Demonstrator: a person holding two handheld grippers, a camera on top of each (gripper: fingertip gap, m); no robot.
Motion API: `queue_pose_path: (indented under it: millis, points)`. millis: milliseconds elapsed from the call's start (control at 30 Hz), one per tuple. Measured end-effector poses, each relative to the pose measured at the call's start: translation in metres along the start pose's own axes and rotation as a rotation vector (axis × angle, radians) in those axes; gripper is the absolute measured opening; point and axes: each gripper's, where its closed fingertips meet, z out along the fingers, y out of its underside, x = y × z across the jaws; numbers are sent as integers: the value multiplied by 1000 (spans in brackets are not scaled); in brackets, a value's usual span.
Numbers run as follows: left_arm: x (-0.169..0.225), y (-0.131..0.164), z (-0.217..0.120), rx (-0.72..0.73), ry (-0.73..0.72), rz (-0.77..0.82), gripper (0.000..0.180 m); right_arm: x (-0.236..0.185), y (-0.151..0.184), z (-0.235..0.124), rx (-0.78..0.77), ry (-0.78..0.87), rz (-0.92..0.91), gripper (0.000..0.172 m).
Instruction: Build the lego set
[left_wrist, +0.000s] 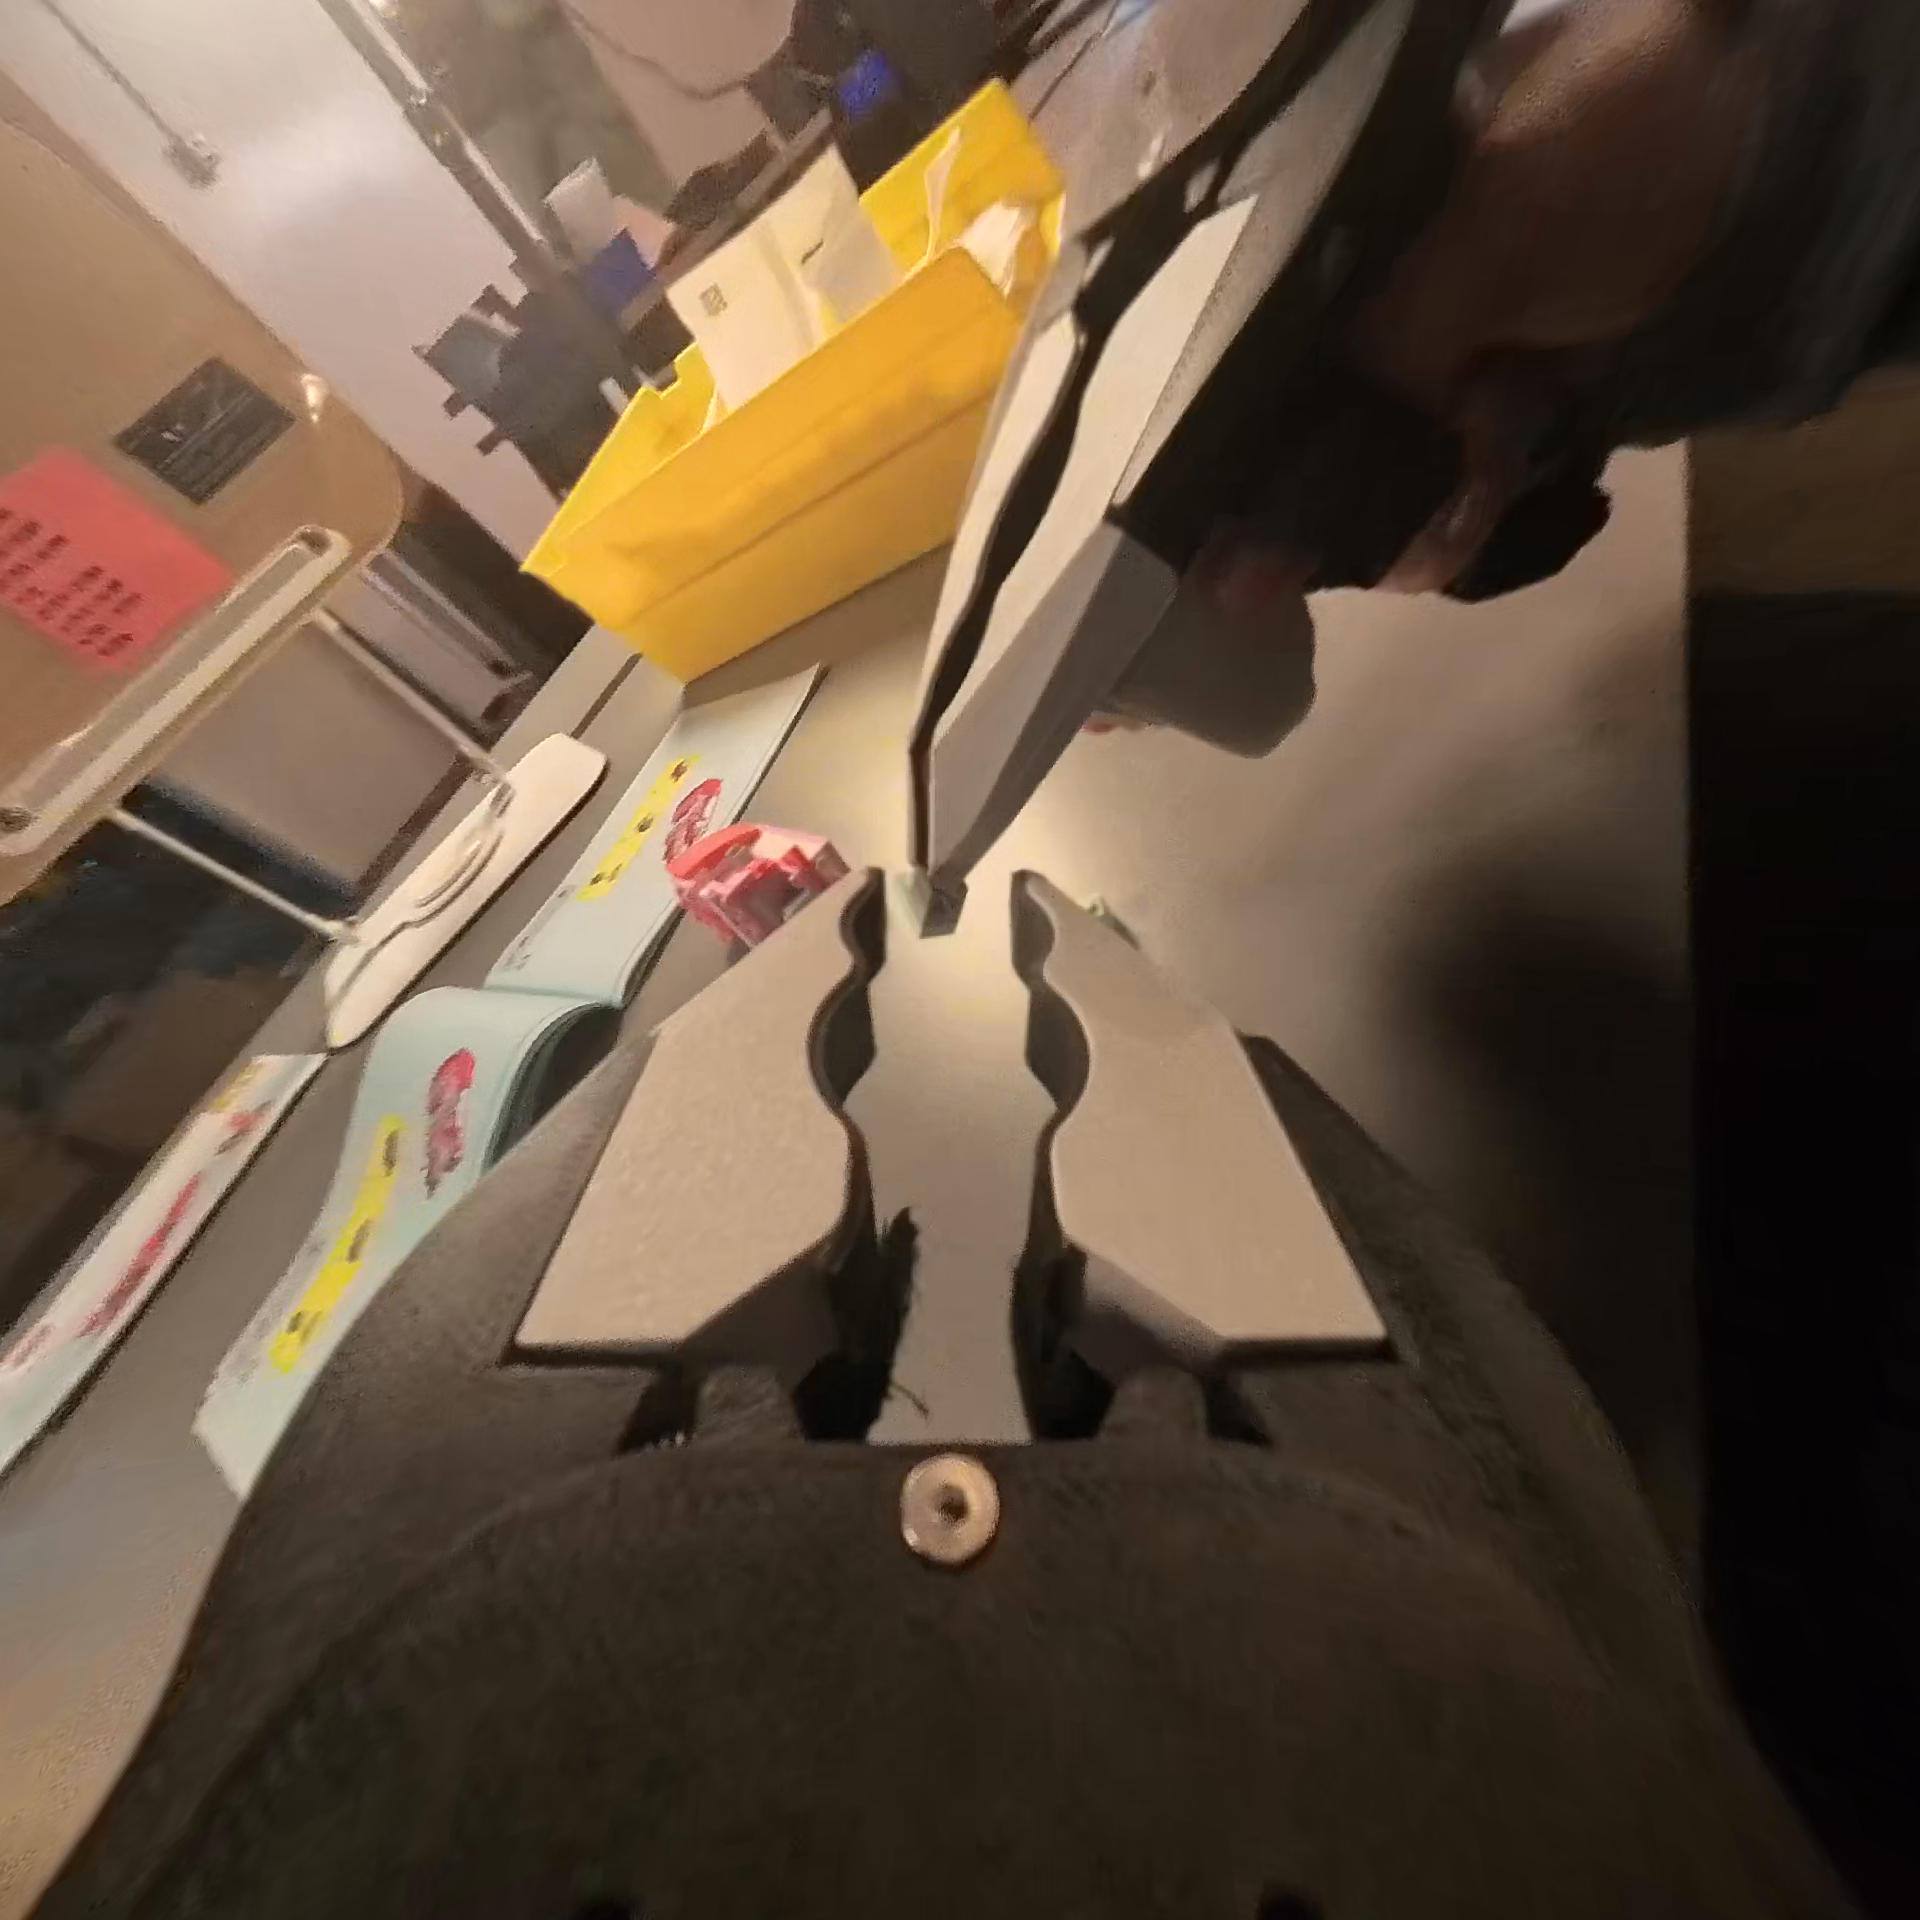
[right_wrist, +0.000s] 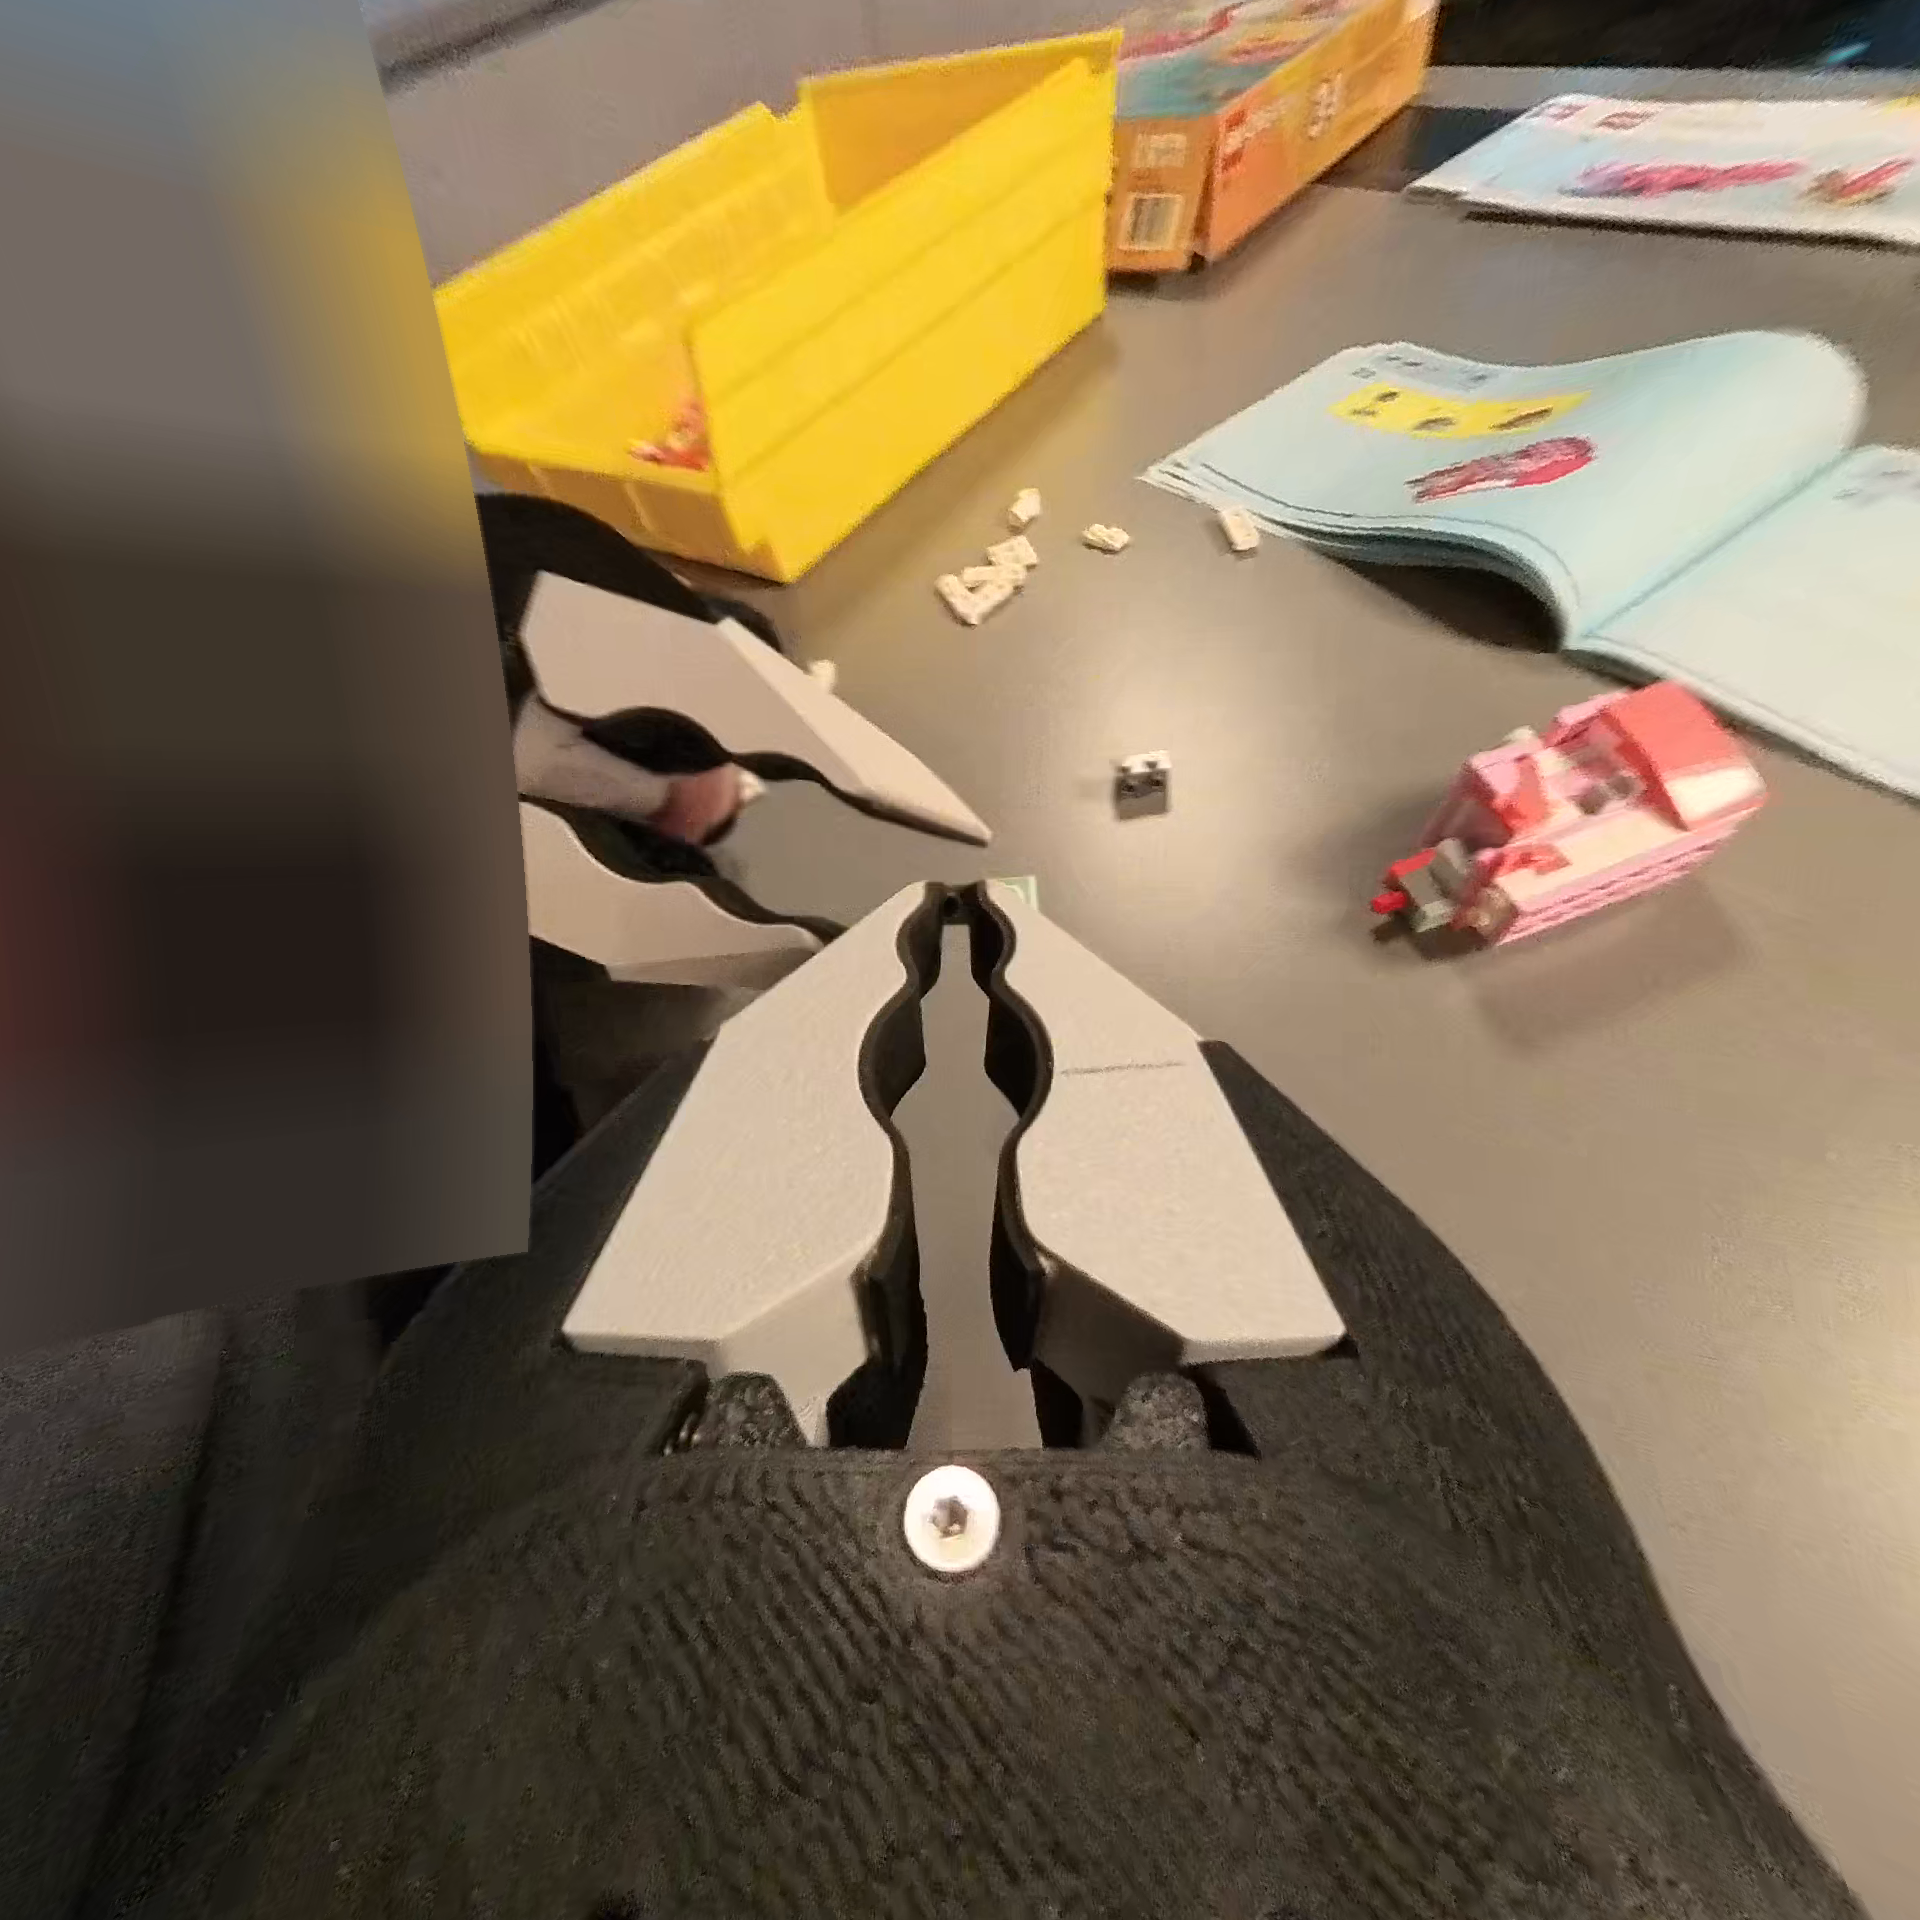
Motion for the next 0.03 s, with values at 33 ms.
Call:
queue_pose_path:
  millis: [33]
  points:
    - [1, -2, -1, 20, 19, -9, 25, -3, -1, -2, 16, -54, 42, 3]
